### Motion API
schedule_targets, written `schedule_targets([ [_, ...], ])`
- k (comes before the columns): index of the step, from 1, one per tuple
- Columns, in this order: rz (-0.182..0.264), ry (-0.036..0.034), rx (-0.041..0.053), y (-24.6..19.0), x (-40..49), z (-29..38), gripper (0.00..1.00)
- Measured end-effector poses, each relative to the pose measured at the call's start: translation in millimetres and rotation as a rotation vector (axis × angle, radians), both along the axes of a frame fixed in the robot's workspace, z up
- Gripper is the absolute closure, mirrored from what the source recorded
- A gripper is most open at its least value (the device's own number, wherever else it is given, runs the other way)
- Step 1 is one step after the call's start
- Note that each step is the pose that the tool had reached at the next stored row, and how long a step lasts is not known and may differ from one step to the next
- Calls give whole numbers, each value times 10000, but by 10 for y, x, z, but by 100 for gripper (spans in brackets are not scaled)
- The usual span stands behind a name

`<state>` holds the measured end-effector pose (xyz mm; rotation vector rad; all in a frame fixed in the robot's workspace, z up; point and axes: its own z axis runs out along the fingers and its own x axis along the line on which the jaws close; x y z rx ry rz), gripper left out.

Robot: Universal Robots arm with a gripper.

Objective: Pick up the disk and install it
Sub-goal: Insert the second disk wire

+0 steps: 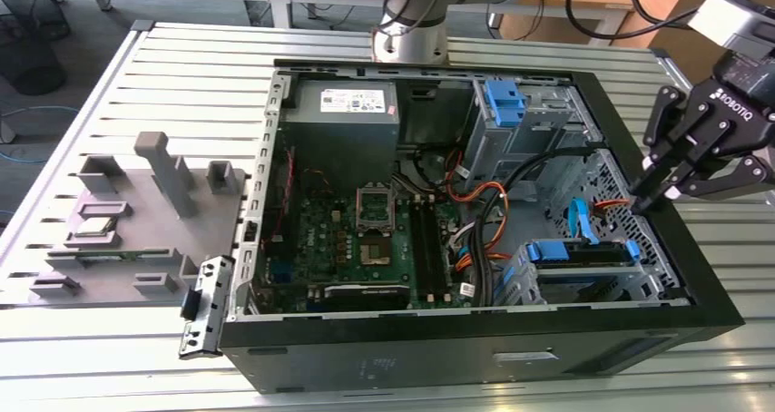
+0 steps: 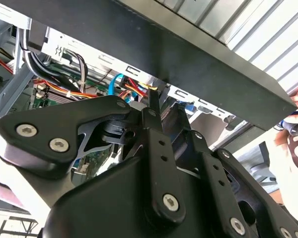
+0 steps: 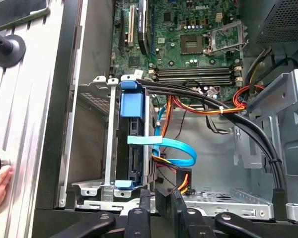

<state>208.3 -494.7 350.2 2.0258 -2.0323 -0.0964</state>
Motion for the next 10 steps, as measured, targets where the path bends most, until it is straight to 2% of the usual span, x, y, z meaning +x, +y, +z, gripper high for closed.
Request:
schedule_targets([
  [4, 0, 175, -111, 0, 28, -17, 69],
  [10, 0, 319, -123, 1, 57, -25, 69],
])
